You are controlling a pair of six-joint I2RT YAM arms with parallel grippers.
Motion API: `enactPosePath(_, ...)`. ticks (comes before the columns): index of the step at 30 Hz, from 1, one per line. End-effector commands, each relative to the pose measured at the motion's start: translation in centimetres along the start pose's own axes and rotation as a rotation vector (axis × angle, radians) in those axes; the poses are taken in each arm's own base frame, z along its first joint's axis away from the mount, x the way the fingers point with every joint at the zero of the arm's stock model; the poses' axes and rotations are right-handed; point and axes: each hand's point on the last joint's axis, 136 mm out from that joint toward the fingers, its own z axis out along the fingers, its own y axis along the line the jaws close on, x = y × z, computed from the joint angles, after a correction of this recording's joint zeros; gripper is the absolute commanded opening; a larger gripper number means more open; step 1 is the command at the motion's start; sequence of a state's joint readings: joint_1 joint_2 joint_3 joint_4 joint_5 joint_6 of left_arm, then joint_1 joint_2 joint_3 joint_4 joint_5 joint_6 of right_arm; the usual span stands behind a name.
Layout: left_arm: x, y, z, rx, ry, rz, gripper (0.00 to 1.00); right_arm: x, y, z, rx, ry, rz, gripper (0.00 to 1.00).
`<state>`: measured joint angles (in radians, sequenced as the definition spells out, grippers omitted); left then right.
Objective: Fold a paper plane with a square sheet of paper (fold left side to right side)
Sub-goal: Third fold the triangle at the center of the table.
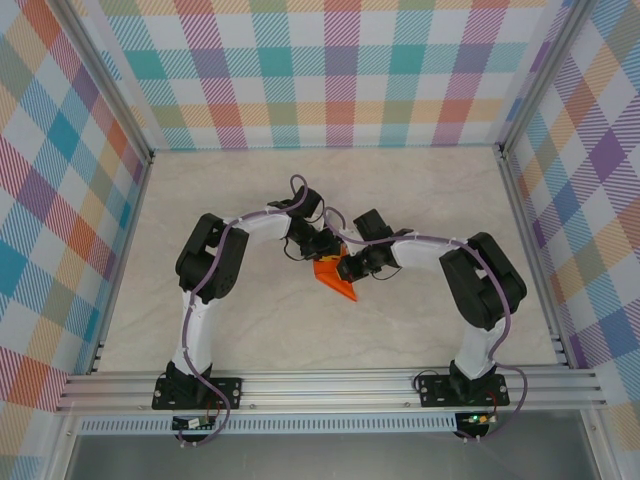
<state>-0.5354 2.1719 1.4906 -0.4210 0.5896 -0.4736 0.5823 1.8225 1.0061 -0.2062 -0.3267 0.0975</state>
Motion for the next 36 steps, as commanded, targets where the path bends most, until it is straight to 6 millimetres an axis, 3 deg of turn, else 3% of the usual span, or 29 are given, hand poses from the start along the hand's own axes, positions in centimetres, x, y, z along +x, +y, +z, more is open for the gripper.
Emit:
enactPosePath(1,1.7,2.2,1.8,-0.087,0.062,-0.024,0.18,0.4,-0.1,0.2,-0.016,0.016,0.019,0.0)
enactPosePath(13,1.7,2.4,1.8,-0.094,0.063,-0.019,0.18,1.3,-0.5,-0.4,0.015,0.004,0.032,0.0)
enactPosePath(25,1.7,2.3,1.7,-0.093,0.063,-0.021,0.17,-0.3,-0.3,-0.6,0.016,-0.021,0.028,0.0)
enactPosePath(36,1.7,2.4,1.7,-0.095,0.065,-0.023,0.17,-0.1,-0.6,-0.5,0.029,-0.013,0.035,0.0)
